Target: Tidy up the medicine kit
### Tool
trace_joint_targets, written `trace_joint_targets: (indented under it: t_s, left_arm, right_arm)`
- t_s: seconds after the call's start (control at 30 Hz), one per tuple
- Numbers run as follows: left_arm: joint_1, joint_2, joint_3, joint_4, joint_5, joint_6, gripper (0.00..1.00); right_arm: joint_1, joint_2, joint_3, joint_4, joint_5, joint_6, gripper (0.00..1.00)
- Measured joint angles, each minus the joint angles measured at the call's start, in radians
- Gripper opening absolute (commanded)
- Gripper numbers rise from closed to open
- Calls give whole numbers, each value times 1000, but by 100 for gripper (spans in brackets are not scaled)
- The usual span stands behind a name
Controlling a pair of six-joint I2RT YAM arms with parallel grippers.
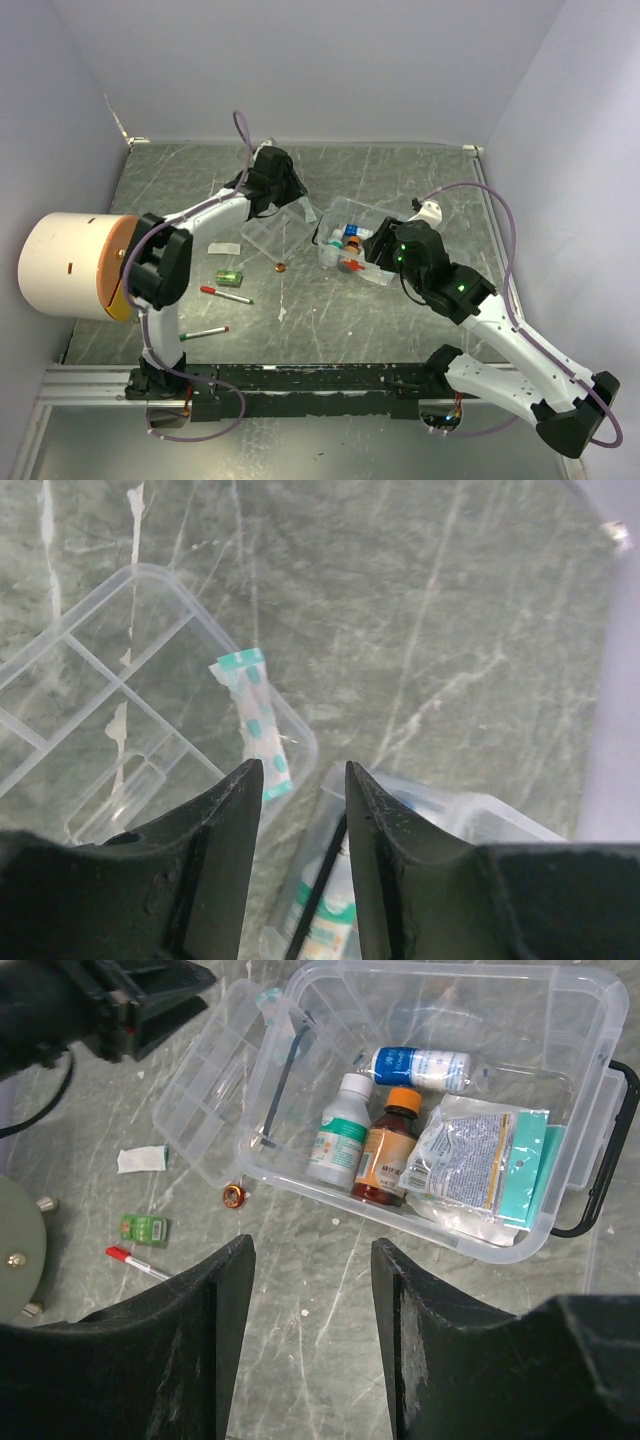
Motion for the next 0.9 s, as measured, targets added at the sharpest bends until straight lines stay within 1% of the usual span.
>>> trace_joint_targets:
  t_s: [0.2, 0.3, 0.53, 0.6, 0.77, 0.9]
  left_arm:
    - [0, 155, 48, -41, 2, 11, 49]
    - [0, 205, 56, -44, 14, 15, 45]
    - [1, 236, 88, -55, 2, 22, 35]
    - [1, 250, 106, -70, -15, 22, 30]
    - [1, 259, 120, -90, -29, 18, 30]
    - [1, 236, 105, -100, -39, 23, 36]
  right_arm:
    - [0, 0, -5, 12, -11, 0, 50]
    - [0, 4, -6, 14, -17, 0, 50]
    - [0, 16, -9, 18, -26, 1, 50]
    - [0, 16, -10, 19, -26, 1, 50]
    - [0, 16, -14, 19, -27, 1, 50]
    - [0, 16, -16, 19, -27, 1, 50]
